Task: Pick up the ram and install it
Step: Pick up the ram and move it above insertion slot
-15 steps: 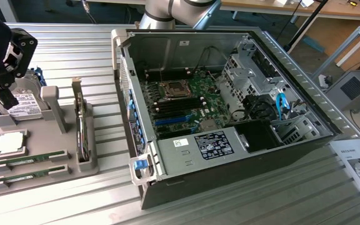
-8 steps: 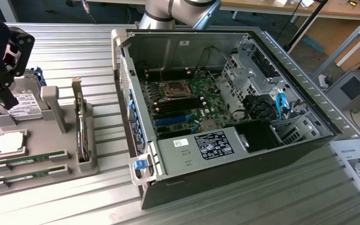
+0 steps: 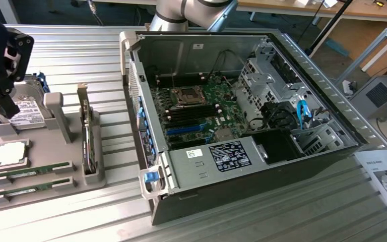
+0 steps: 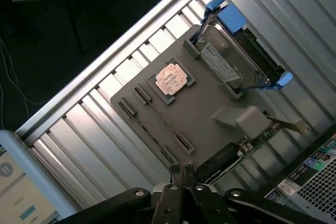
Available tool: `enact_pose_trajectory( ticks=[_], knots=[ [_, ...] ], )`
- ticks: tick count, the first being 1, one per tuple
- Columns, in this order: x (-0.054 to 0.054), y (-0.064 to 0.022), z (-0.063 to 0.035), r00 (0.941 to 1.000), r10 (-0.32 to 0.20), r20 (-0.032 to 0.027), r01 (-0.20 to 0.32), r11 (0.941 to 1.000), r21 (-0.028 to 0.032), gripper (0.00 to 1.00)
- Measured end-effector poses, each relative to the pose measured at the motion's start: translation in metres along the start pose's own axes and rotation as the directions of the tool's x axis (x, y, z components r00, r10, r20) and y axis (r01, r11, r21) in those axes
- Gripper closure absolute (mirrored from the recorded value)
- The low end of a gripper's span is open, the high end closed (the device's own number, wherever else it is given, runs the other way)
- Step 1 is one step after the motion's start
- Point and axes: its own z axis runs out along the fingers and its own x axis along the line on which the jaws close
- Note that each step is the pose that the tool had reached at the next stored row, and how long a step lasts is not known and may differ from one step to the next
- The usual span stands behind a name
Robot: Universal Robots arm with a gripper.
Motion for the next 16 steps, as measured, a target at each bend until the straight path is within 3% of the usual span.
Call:
enact_pose_trajectory(
  ticks=[5, 9, 16],
  knots=[
    [0.0, 0.0, 0.0, 0.9971, -0.076, -0.0044, 0.076, 0.9971, 0.0021, 0.89],
    [0.0, 0.0, 0.0, 0.9894, -0.145, -0.0081, 0.145, 0.9894, 0.0035, 0.89],
    [0.0, 0.0, 0.0, 0.9887, -0.149, -0.0082, 0.149, 0.9888, 0.0035, 0.89]
  ],
)
